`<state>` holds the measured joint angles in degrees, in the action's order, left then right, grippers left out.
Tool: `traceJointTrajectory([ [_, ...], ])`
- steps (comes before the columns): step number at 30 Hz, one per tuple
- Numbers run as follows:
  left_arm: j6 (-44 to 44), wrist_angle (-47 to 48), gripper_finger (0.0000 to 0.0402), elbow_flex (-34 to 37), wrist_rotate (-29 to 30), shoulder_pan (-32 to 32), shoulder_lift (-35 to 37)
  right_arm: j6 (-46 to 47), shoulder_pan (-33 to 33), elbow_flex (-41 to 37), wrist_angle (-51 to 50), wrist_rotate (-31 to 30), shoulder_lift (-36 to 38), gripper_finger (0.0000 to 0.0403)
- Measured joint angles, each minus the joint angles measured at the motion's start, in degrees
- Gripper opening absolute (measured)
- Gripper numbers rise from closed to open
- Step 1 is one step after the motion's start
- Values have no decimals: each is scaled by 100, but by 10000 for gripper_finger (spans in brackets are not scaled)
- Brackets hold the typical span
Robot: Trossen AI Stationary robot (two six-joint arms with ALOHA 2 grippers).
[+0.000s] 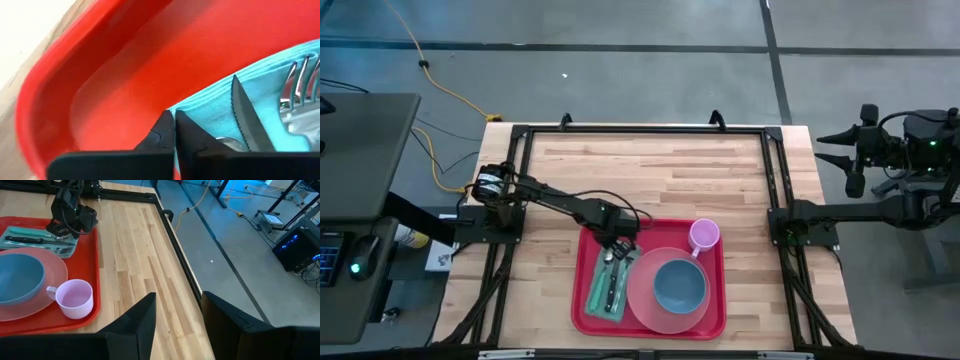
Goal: Set up tray
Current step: Adjust the blue napkin, then return to Home Position
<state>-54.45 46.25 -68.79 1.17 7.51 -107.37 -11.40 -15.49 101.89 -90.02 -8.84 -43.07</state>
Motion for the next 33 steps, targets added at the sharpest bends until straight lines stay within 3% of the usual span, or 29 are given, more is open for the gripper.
traceJointTrajectory([
  [4,-3,468,42,5,-185,-2,-4,-4,1,0,0,0,0,138],
  [10,2,857,9,15,-325,0,-11,-50,1,0,0,0,0,138],
  [17,-133,1179,40,24,-324,1,-4,-61,1,0,0,0,0,138],
  [24,-125,1217,27,46,-190,4,110,-61,-1,0,0,-4,0,138],
  [33,-126,1034,103,34,397,2,696,-61,1,0,0,-85,0,138],
])
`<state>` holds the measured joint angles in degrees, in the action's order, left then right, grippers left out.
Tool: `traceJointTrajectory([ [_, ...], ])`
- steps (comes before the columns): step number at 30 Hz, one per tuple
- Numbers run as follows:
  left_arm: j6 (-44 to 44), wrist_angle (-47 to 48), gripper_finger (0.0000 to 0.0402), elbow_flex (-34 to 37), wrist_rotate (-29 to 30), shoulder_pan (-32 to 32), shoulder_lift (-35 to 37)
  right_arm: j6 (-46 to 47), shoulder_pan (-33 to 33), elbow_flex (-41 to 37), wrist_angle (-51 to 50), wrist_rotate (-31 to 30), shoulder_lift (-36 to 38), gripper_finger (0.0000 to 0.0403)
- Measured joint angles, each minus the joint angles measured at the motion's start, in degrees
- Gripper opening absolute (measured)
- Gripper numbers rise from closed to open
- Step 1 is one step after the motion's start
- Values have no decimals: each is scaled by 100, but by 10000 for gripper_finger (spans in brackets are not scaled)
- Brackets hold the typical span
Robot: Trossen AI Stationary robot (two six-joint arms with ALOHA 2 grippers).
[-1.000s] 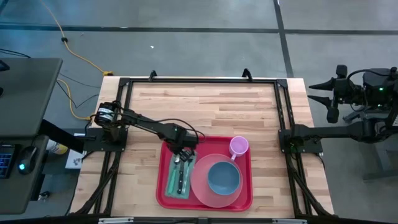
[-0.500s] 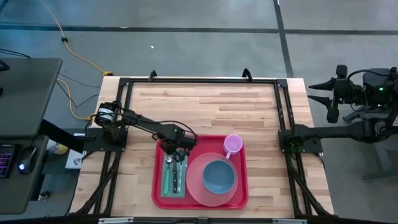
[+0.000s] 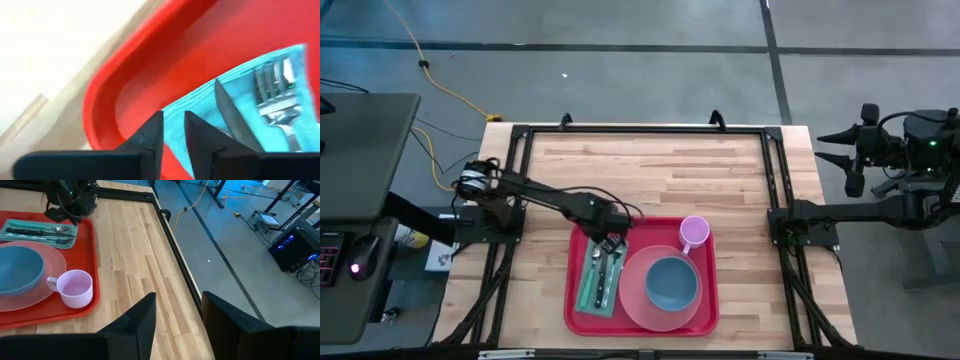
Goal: Set up tray
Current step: Return to Home Position
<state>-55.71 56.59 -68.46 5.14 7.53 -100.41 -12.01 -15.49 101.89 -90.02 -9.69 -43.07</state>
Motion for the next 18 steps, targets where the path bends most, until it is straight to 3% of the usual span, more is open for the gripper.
traceJointTrajectory([
  [11,38,56,170,-10,419,7,805,55,-2,0,0,39,0,138],
  [18,0,0,171,-10,1772,29,1855,153,0,0,0,110,2,138],
])
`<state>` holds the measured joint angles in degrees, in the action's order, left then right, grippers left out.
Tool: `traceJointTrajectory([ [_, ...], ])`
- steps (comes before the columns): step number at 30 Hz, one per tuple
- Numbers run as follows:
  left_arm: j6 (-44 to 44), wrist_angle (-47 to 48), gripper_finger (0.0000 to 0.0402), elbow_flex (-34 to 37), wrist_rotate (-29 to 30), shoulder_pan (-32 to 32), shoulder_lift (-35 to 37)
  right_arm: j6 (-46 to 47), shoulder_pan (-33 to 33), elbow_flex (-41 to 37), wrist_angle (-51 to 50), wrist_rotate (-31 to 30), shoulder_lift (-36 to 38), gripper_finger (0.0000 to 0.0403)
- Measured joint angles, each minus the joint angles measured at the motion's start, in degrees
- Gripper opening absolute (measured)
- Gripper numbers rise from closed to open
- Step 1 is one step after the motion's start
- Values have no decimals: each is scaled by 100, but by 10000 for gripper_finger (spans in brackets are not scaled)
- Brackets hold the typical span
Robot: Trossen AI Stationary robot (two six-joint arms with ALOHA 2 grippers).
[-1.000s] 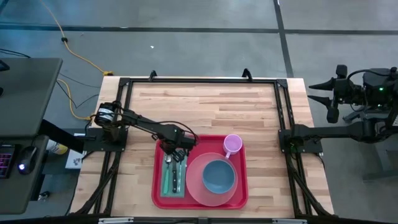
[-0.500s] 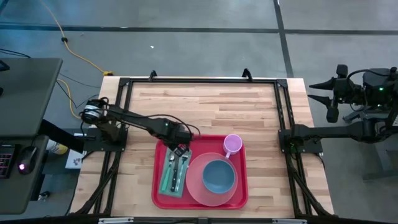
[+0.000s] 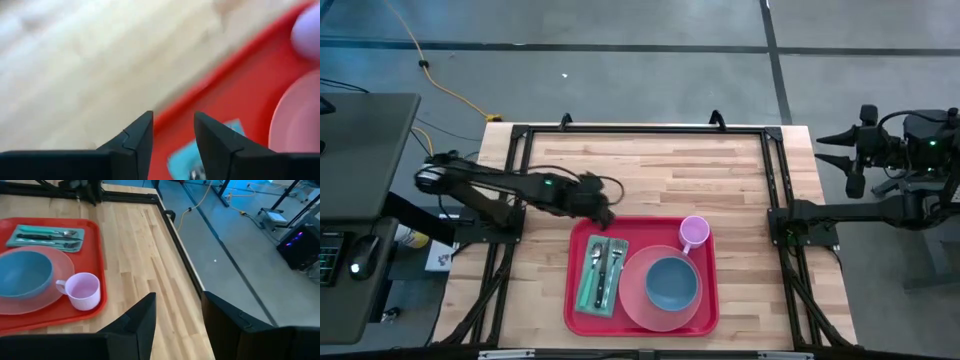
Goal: Set up tray
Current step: Return to Home Position
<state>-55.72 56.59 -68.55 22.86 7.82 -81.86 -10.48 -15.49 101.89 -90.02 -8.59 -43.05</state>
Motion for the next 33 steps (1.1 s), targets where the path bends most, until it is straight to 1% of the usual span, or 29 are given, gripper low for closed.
traceJointTrajectory([
  [5,73,189,161,-9,1192,307,870,198,-1,0,0,136,0,138],
  [8,109,587,154,-9,1809,573,1347,448,-2,0,0,109,0,138],
  [11,413,845,150,-7,2262,848,1818,815,0,0,0,98,0,138],
  [13,735,827,149,-7,2488,1024,2136,1122,-2,0,12,133,2,138],
  [17,1643,791,151,-11,2868,1399,2879,1474,0,2,131,470,37,138],
  [21,2554,833,151,-7,3216,1810,3630,1760,-1,63,542,772,167,138],
  [24,3075,838,152,-7,3479,2039,4158,2031,-2,196,976,992,415,138],
  [27,3620,840,152,-7,3554,2166,4609,2246,0,252,1413,1171,819,138],
  [29,3872,838,152,-9,3555,2191,4804,2325,-7,268,1553,958,1126,138],
  [33,4216,937,152,-7,3313,2185,5039,2456,-248,209,1570,90,1659,138],
])
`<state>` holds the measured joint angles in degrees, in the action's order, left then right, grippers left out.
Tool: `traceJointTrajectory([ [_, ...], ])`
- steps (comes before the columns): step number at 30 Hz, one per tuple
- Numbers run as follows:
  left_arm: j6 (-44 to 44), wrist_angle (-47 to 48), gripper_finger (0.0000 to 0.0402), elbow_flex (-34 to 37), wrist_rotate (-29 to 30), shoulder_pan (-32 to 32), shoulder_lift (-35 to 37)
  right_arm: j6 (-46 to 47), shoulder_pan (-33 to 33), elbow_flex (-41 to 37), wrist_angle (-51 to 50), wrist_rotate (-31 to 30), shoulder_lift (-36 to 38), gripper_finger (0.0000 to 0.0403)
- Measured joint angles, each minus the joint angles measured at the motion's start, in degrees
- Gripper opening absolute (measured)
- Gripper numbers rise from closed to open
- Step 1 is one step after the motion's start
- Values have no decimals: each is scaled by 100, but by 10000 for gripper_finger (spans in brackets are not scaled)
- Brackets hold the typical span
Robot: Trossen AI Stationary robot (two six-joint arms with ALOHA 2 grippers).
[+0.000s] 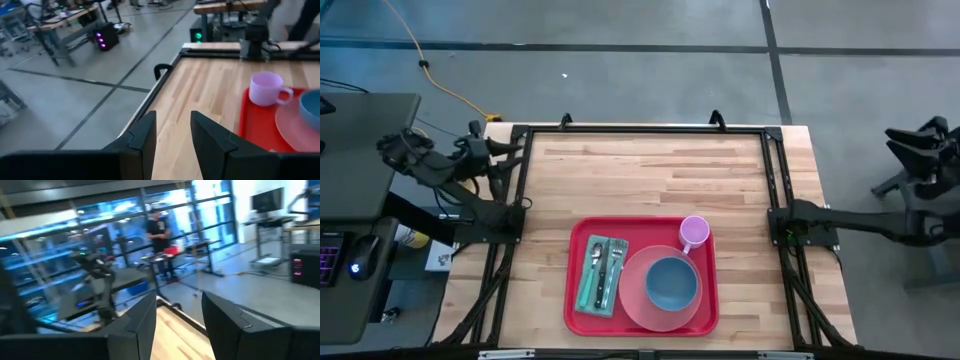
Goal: Set up tray
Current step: Return to Home Position
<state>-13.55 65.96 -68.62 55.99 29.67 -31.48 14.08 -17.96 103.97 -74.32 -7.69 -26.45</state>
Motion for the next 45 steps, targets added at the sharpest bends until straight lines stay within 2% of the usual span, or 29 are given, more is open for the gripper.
traceJointTrajectory([
  [3,-19,242,152,0,-125,0,103,-2,-224,-129,21,-94,208,138],
  [10,-417,745,152,11,-125,-2,171,-444,-595,-628,271,770,250,138],
  [14,-428,748,152,237,1,-2,226,-679,-679,-817,282,1002,308,138],
  [17,-428,668,152,334,-208,0,253,-982,-716,-945,293,1576,419,138],
  [20,-175,524,152,334,-522,-1,336,-837,-698,-923,473,1745,659,138],
  [26,501,334,152,349,-531,-2,1015,-416,-741,-932,1008,1859,1439,138],
  [29,591,280,152,512,-816,-9,1563,-70,-841,-1063,1045,1999,1718,138],
  [35,1756,-1079,152,1442,-1564,-6,2445,-139,-1070,-1689,1414,3051,1757,138],
  [39,2034,-1955,152,2268,-1805,-9,3129,-349,-1095,-2249,1645,3024,1757,138],
  [43,2042,-2355,152,2726,-2184,-8,3085,-418,-993,-2792,2373,3090,1803,138],
  [45,2004,-2854,152,3086,-2249,-1,3119,-438,-897,-3020,2693,3153,1911,138],
])
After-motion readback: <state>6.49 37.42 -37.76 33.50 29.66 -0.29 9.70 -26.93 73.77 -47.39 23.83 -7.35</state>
